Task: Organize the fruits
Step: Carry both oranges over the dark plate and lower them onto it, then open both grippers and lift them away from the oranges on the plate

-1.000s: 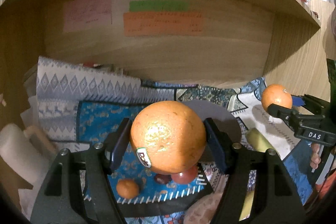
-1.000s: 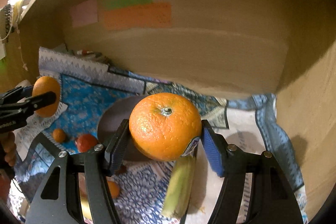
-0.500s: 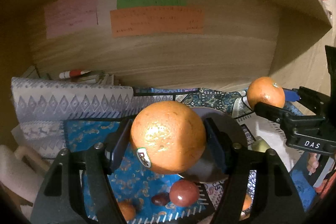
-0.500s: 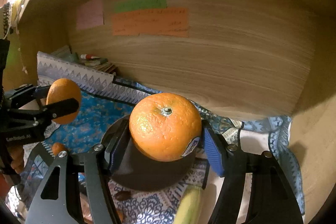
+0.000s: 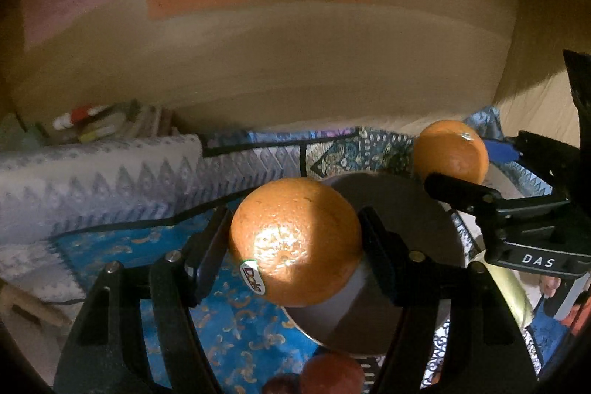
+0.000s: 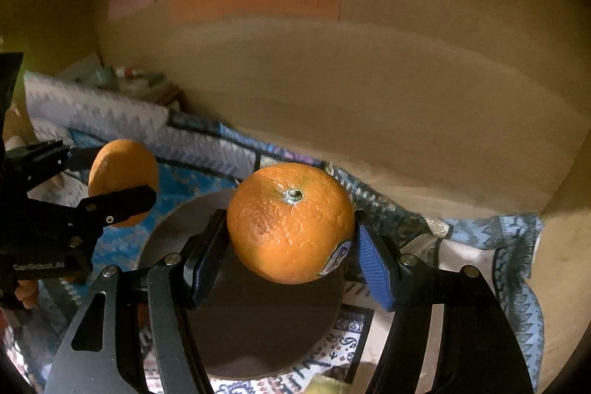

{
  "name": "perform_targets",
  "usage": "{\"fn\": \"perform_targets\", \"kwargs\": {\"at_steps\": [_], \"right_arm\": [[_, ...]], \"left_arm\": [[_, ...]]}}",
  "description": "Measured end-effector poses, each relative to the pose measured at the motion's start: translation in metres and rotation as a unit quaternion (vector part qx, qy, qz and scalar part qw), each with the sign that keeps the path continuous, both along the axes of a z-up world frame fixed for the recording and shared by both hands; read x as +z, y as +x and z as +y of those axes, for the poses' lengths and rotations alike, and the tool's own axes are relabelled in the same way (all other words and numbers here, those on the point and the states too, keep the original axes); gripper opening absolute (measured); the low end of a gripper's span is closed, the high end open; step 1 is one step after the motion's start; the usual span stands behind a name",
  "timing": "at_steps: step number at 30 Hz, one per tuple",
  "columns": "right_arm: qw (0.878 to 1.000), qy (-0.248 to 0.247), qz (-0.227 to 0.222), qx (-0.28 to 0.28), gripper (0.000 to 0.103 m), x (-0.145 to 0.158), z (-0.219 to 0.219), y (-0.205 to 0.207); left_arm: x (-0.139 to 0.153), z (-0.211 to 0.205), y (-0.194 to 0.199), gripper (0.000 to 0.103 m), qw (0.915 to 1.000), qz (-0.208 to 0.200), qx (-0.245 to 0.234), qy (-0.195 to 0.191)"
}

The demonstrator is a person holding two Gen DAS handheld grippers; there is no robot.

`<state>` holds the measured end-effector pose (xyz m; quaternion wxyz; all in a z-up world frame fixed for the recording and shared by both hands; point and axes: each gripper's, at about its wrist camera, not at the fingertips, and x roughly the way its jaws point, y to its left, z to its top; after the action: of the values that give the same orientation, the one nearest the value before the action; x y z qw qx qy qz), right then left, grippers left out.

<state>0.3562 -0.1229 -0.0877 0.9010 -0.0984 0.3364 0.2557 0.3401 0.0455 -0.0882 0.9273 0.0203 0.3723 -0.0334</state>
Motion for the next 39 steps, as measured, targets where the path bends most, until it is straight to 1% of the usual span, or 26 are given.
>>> {"fn": "perform_targets", "kwargs": {"at_steps": [5, 9, 12, 16, 19, 21, 23, 25, 27, 29, 31, 34, 37, 39], "right_arm": [[0.999, -0.022, 0.035, 0.011, 0.063, -0.018, 0.004, 0.018], [0.997, -0.039, 0.058, 0.019, 0.063, -0.031, 0.008, 0.025], [0.995, -0.053, 0.075, 0.026, 0.063, -0.039, 0.013, 0.032], [0.991, -0.064, 0.107, 0.041, 0.064, -0.049, 0.016, 0.037], [0.99, -0.079, 0.107, 0.045, 0.064, -0.054, 0.019, 0.036], [0.989, -0.087, 0.108, 0.047, 0.064, -0.053, 0.02, 0.034], [0.989, -0.089, 0.11, 0.049, 0.064, -0.054, 0.019, 0.033], [0.99, -0.086, 0.102, 0.048, 0.07, -0.051, 0.016, 0.029], [0.992, -0.081, 0.087, 0.044, 0.079, -0.045, 0.013, 0.024], [0.994, -0.073, 0.074, 0.041, 0.083, -0.038, 0.01, 0.018], [0.995, -0.071, 0.068, 0.036, 0.083, -0.034, 0.005, 0.013], [0.996, -0.056, 0.061, 0.024, 0.083, -0.026, -0.005, 0.004], [0.998, -0.038, 0.052, 0.013, 0.083, -0.017, -0.018, -0.007], [0.999, -0.033, 0.035, 0.003, 0.083, -0.007, -0.02, -0.013]], "left_arm": [[-0.016, -0.001, 0.02, 0.069, 0.9994, 0.034, -0.007, 0.004], [-0.03, 0.001, 0.033, 0.069, 0.9977, 0.065, -0.018, -0.008], [-0.04, -0.001, 0.042, 0.069, 0.996, 0.085, -0.025, -0.008], [-0.045, -0.007, 0.047, 0.07, 0.9954, 0.09, -0.034, 0.006], [-0.047, -0.013, 0.049, 0.07, 0.9949, 0.089, -0.043, 0.021], [-0.048, -0.013, 0.051, 0.07, 0.9946, 0.091, -0.045, 0.022], [-0.05, -0.011, 0.054, 0.071, 0.994, 0.099, -0.045, 0.013], [-0.05, -0.008, 0.055, 0.071, 0.9934, 0.107, -0.042, -0.003], [-0.047, -0.004, 0.053, 0.071, 0.9942, 0.1, -0.036, -0.018], [-0.041, -0.003, 0.047, 0.072, 0.9951, 0.089, -0.036, -0.022], [-0.03, -0.003, 0.039, 0.077, 0.9972, 0.065, -0.031, -0.019], [-0.013, -0.003, 0.026, 0.084, 0.9992, 0.03, -0.025, -0.013], [0.0, 0.0, 0.012, 0.084, 0.9997, 0.012, -0.016, -0.011], [0.007, 0.004, 0.001, 0.084, 0.9999, 0.004, -0.012, -0.007]]}}
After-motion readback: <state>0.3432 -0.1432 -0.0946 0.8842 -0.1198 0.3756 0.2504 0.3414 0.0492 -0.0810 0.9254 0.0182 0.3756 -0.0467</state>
